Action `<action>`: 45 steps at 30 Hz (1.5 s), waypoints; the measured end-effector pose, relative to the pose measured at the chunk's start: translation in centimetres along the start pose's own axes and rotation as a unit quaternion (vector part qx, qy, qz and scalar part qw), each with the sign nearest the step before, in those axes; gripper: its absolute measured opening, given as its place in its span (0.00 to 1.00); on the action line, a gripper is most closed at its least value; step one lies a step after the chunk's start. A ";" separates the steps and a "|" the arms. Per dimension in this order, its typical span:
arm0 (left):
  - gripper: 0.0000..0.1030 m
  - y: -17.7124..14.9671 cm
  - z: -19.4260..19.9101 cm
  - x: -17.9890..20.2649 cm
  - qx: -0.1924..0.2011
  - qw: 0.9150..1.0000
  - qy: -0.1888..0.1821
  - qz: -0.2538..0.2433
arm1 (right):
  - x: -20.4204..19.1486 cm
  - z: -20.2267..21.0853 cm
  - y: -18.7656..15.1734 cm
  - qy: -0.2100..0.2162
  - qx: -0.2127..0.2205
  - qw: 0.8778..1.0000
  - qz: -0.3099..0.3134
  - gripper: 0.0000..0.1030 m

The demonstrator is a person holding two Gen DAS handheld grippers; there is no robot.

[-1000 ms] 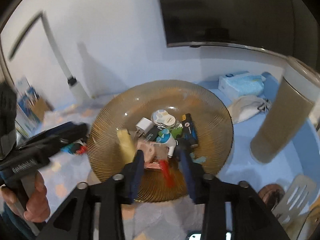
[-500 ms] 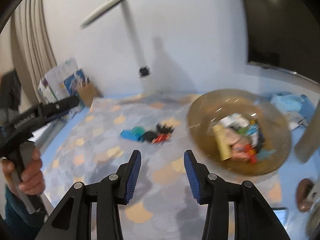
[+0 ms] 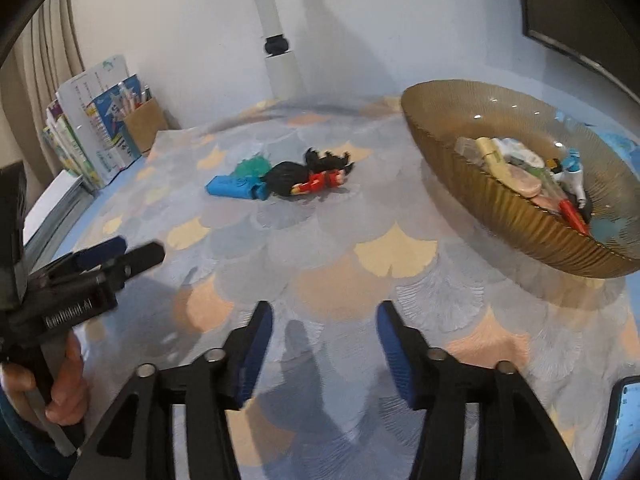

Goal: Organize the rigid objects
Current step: 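Withdraw both open tools back over the remaining items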

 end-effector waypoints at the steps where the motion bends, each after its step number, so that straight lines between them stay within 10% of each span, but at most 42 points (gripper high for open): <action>1: 0.75 -0.1 0.2 0.2 0.004 1.000 -0.005 -0.006 | 0.1 0.0 -0.1 -0.005 0.001 1.000 0.000 0.55; 45: 0.79 0.1 0.2 -1.1 0.007 1.000 -0.003 0.028 | 0.8 -1.6 -0.5 -0.049 -0.047 0.998 -0.005 0.87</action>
Point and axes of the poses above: each gripper's, at about its wrist camera, not at the fingertips, and z roughly against the way its jaws point, x to its right, y to its top, the point moved 4 cm from there along -z, roughly the way its jaws point, and after that the axes turned 14 degrees about z, right-handed, at the moved point
